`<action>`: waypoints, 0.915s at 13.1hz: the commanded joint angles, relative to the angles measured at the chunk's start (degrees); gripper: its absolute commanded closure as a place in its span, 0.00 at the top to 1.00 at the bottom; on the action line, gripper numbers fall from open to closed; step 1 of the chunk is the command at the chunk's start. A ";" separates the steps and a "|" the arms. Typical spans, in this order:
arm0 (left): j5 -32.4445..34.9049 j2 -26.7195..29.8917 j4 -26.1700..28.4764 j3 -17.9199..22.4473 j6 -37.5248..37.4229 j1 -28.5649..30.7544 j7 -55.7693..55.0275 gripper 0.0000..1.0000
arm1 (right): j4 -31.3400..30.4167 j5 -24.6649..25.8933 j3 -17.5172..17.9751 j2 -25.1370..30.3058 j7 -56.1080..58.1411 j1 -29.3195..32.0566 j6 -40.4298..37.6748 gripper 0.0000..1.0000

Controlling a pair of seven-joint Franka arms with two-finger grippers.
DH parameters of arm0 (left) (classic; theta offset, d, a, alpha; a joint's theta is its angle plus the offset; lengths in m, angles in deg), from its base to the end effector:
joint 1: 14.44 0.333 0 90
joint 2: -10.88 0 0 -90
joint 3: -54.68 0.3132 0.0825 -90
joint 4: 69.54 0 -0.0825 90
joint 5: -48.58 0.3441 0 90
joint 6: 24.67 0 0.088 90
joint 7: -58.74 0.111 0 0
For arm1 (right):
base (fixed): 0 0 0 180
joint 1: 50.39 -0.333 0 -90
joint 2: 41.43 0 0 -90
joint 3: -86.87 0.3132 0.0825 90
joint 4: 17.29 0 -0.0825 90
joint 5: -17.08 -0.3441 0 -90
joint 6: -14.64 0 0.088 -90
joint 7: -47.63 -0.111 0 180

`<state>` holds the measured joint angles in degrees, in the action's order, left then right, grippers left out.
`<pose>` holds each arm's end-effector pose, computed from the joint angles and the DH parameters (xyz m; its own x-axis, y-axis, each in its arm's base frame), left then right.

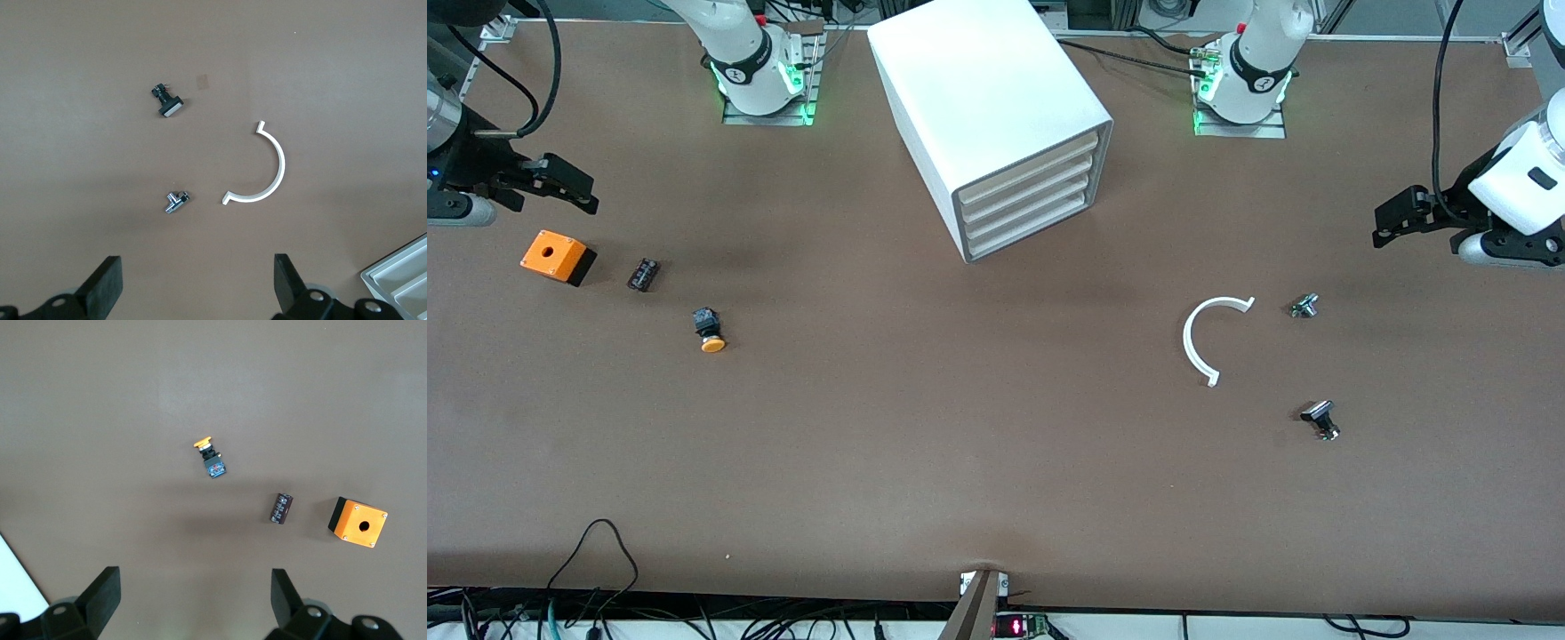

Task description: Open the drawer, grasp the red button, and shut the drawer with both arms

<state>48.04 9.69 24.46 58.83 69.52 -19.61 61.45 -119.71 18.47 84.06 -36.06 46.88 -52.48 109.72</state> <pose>0.5251 -0.0107 0.5830 0.9978 -0.0644 -0.0170 -0.0642 -0.9979 0.0087 0.4885 -0.0097 0.5782 0.9991 -0.0231 -0.0342 -0.0224 -0.9995 0.0199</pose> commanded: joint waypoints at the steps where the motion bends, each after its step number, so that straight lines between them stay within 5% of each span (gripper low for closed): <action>1: 0.89 -0.23 -0.67 -0.37 -0.50 0.34 1.42 1.00 | -1.65 0.01 0.09 1.23 0.84 0.41 1.07 1.00; 12: 0.45 -0.75 -1.54 -0.28 -1.02 0.51 0.90 1.00 | -0.51 0.53 0.08 -0.09 1.63 0.41 1.07 1.00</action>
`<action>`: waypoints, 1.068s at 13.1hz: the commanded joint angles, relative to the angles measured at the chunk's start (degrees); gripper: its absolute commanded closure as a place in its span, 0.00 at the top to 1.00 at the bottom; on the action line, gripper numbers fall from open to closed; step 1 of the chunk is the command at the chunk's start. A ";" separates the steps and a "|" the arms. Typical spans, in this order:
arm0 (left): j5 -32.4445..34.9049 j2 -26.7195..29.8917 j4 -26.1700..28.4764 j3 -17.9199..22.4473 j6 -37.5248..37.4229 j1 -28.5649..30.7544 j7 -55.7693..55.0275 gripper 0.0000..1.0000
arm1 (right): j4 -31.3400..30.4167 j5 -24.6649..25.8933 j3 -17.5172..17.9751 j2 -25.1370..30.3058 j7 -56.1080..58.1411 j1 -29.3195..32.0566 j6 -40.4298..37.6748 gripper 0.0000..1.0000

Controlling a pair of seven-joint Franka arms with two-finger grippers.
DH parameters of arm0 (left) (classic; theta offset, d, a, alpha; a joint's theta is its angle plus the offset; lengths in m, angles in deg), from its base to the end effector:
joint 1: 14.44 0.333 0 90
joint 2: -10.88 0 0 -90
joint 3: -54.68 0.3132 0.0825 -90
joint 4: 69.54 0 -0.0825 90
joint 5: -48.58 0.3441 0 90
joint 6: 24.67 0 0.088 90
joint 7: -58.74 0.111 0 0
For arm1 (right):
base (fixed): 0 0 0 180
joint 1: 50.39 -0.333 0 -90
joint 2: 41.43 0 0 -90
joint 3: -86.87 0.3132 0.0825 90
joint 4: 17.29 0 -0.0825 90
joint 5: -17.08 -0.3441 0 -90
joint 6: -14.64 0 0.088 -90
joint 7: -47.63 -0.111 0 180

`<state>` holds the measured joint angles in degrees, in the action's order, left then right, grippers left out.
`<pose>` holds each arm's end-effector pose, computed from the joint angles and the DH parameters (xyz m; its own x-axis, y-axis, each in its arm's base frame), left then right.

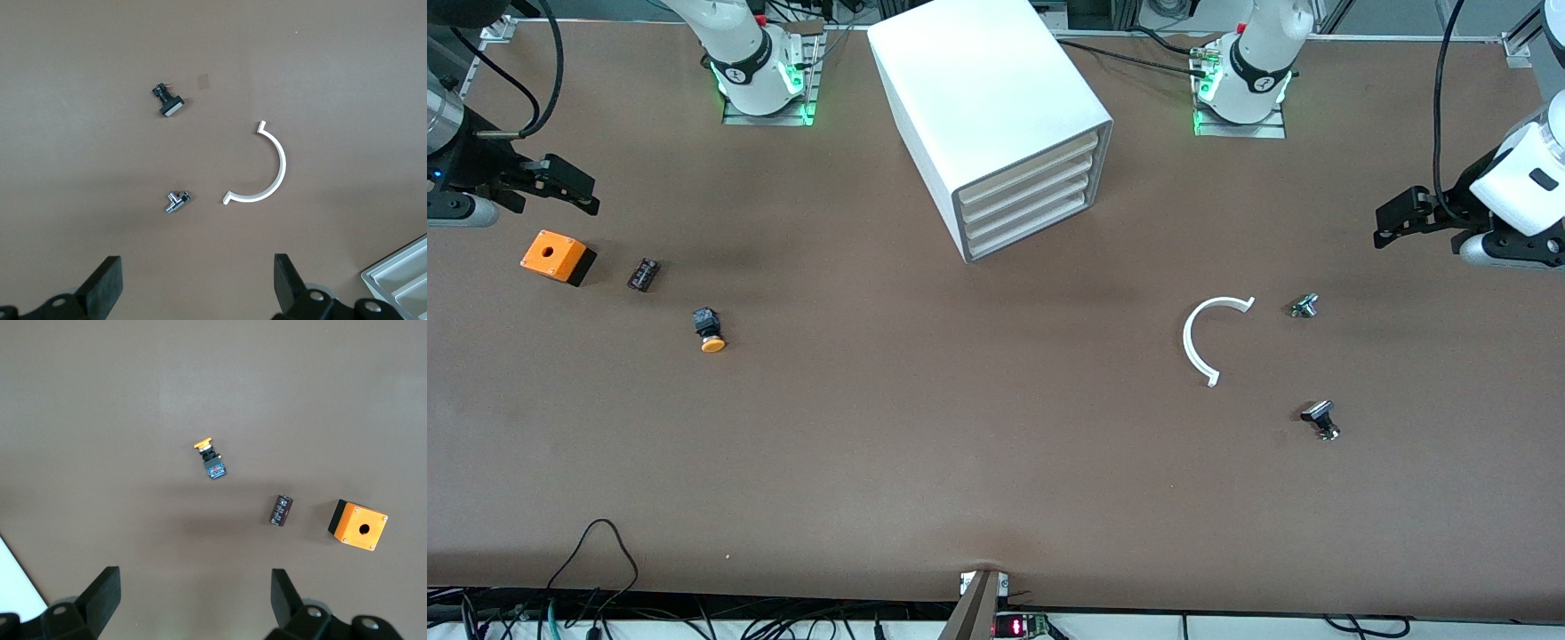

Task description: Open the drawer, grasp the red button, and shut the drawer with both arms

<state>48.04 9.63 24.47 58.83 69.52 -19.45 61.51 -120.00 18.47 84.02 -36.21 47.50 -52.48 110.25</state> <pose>0.5253 -0.0093 0.5823 0.9979 -0.0626 -0.0182 -0.0625 -0.9980 0.0087 0.4898 -0.0100 0.5755 0.9994 -0.0128 -0.0329 -0.0122 -0.9997 0.0196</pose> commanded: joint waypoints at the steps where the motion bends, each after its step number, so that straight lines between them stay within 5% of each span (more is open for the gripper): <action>1: 0.45 -0.68 -1.54 -0.28 -1.02 0.35 0.84 1.00 | 0.05 0.62 0.12 -0.73 1.01 0.41 0.54 1.00; 14: 1.23 -4.20 -1.37 -0.46 -1.02 0.00 0.93 1.00 | 1.81 -0.34 1.44 -8.46 1.01 -3.27 2.56 1.00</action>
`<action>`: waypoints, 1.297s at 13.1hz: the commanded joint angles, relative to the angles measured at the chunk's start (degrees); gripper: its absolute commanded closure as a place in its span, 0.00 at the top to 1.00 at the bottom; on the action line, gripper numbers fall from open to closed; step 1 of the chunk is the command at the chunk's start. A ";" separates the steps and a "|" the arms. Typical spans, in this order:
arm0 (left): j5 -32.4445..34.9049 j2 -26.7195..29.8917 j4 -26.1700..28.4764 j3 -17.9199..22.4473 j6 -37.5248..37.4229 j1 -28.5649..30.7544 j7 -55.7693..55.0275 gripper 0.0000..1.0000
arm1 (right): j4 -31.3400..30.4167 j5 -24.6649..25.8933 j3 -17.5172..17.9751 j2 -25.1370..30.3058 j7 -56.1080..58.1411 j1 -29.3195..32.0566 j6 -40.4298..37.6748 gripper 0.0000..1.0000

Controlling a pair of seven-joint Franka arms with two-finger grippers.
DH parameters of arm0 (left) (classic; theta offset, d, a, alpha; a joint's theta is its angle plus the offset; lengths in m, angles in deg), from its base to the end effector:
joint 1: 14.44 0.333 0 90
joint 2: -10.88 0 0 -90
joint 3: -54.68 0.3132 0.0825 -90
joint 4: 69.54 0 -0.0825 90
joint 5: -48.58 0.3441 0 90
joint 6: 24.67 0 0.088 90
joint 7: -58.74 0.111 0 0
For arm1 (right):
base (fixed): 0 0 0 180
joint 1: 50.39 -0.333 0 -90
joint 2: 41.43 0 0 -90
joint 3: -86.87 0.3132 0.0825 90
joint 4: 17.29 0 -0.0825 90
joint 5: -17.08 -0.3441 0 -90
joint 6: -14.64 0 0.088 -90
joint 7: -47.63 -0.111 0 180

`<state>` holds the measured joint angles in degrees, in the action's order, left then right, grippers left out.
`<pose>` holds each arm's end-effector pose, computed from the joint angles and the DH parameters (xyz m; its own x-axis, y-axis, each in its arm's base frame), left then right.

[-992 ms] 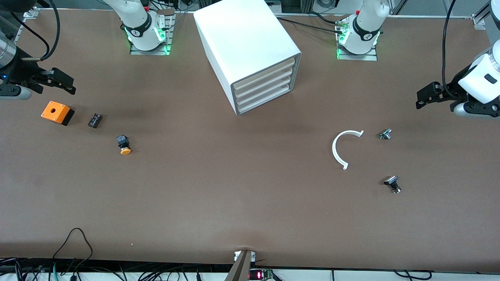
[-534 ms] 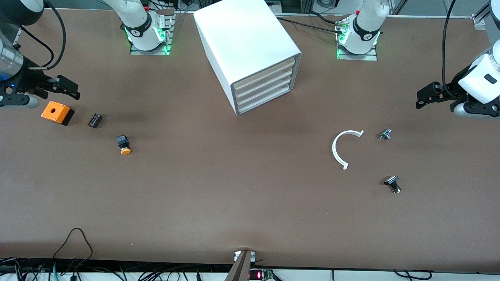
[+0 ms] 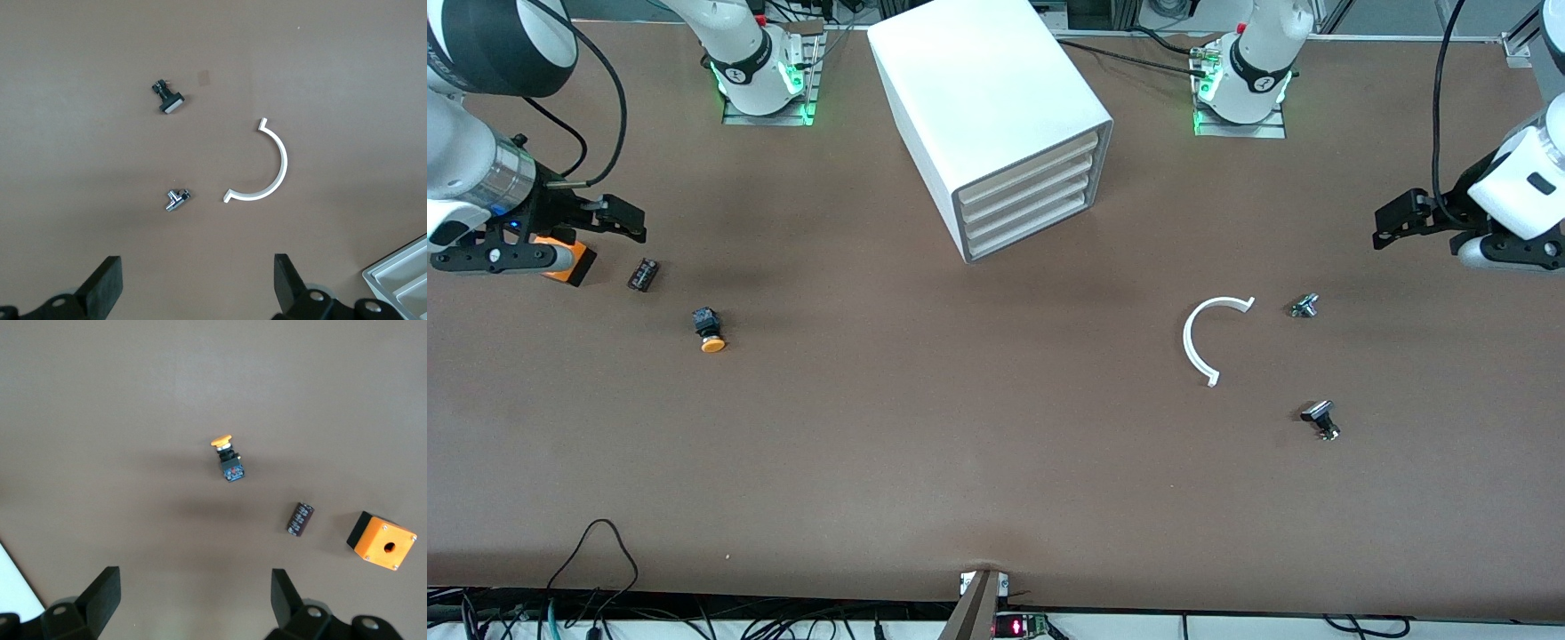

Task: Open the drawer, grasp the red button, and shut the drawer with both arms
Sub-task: 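Reach the left gripper to the cabinet's top drawer handle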

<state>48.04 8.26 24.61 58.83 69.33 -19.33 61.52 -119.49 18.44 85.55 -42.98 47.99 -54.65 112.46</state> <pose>0.5306 -0.0087 0.5684 0.9970 -0.0606 -0.0479 -0.0603 -0.9981 0.0084 0.5203 0.0245 0.5227 0.9928 0.0605 -0.1035 0.0632 -0.9977 0.0230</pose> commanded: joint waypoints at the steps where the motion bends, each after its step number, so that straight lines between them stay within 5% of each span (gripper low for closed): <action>1: 1.33 -2.92 -1.16 -1.67 -0.92 -0.20 0.83 1.00 | 1.30 -0.31 -0.08 -2.22 0.60 -1.10 0.44 1.00; 4: -0.24 -5.89 -0.02 -3.18 -2.33 0.49 2.05 1.00 | 1.74 -0.31 0.00 -4.34 0.69 -2.24 2.01 1.00; 10: -26.93 -11.35 11.92 -4.05 -0.58 0.41 8.38 1.00 | 2.61 -2.77 0.27 -4.69 0.60 -3.21 3.61 1.00; 17: -49.71 -15.84 25.45 -5.98 3.99 -0.02 29.44 1.00 | 2.96 -2.69 0.36 -5.65 0.87 -3.56 2.99 1.00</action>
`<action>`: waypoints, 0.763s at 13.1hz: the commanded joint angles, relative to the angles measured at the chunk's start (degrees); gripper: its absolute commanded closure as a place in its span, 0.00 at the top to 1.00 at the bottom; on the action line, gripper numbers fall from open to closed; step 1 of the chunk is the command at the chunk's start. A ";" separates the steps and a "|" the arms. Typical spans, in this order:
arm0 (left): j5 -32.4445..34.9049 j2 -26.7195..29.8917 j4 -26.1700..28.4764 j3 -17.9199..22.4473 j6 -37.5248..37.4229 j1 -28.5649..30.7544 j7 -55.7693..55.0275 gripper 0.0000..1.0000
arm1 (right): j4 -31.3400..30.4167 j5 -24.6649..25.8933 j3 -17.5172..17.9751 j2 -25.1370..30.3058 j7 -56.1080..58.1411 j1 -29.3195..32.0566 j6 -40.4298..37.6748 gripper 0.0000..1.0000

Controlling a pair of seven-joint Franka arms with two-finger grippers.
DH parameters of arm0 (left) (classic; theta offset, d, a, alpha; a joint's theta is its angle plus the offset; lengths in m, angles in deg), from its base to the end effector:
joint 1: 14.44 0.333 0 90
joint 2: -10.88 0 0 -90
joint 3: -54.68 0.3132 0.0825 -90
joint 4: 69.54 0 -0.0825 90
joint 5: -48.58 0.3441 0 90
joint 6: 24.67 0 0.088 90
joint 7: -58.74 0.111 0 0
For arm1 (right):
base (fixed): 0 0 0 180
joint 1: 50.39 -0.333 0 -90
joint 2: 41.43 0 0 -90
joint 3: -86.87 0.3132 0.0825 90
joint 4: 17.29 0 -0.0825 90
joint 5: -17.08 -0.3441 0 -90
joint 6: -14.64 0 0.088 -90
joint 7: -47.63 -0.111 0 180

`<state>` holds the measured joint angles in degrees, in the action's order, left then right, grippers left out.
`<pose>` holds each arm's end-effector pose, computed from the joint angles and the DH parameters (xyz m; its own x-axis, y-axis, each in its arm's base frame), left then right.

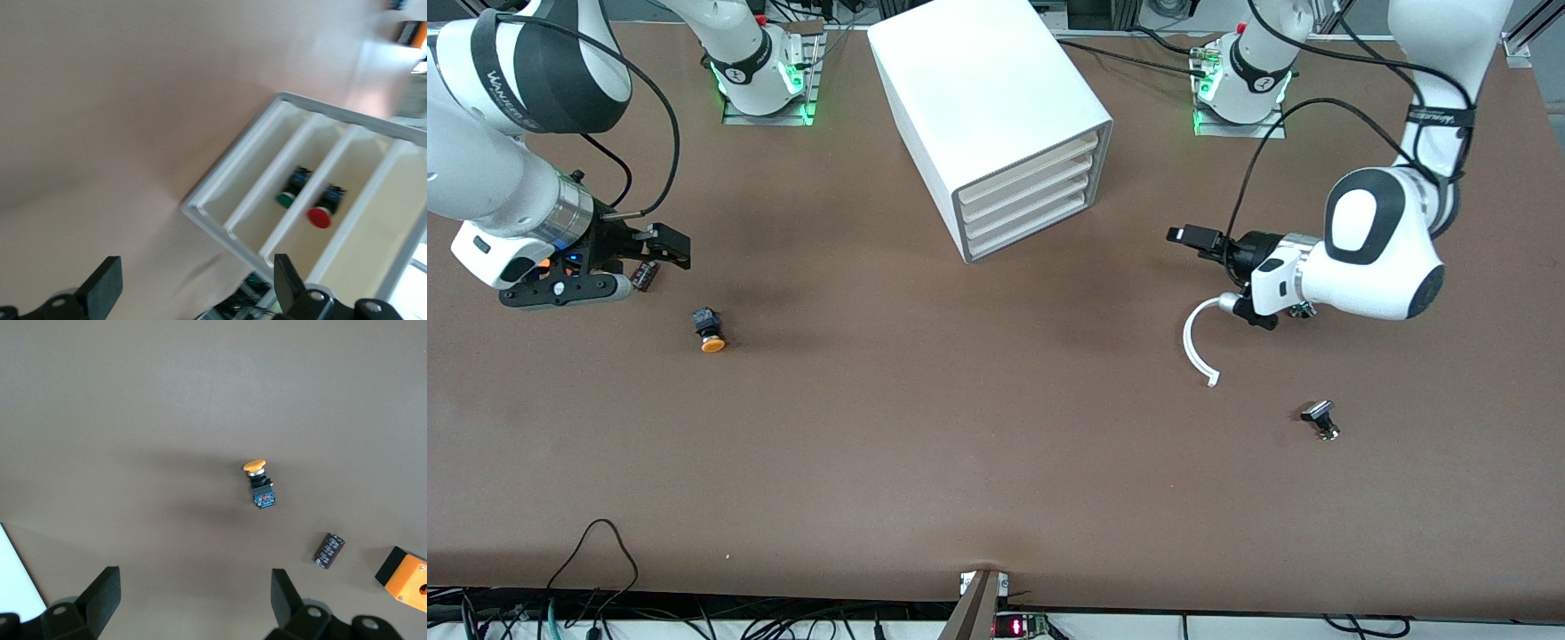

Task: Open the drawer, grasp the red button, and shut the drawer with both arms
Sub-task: 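Reach the left gripper to the cabinet's top drawer handle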

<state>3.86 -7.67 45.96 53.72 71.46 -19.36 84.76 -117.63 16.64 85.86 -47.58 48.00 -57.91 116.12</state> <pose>0.4942 -0.1220 0.3035 0.8746 -0.3366 -0.3490 0.0346 -0.6746 0.7374 0.5433 0.0631 0.4987 0.9892 0.1178 -0.0873 0.1177 -0.9930 -0.0060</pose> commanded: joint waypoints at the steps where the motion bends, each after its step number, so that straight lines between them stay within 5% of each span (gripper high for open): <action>1: -8.17 -0.61 5.26 -2.45 2.05 0.00 9.46 1.00 | 1.11 -0.88 0.04 -1.05 0.85 -0.39 -0.67 1.00; 6: -22.23 -4.03 10.62 -8.08 2.14 -0.61 16.25 0.99 | 1.11 -0.97 0.04 -1.05 1.11 -0.65 -0.15 1.00; 10: -28.13 -6.85 12.12 -8.79 2.58 -5.09 19.60 0.98 | 3.13 -1.06 0.04 -1.32 3.31 -1.62 -0.06 1.00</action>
<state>-21.27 -13.53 57.47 44.97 73.46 -22.65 101.77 -116.25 16.62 86.05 -48.31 49.99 -58.95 116.32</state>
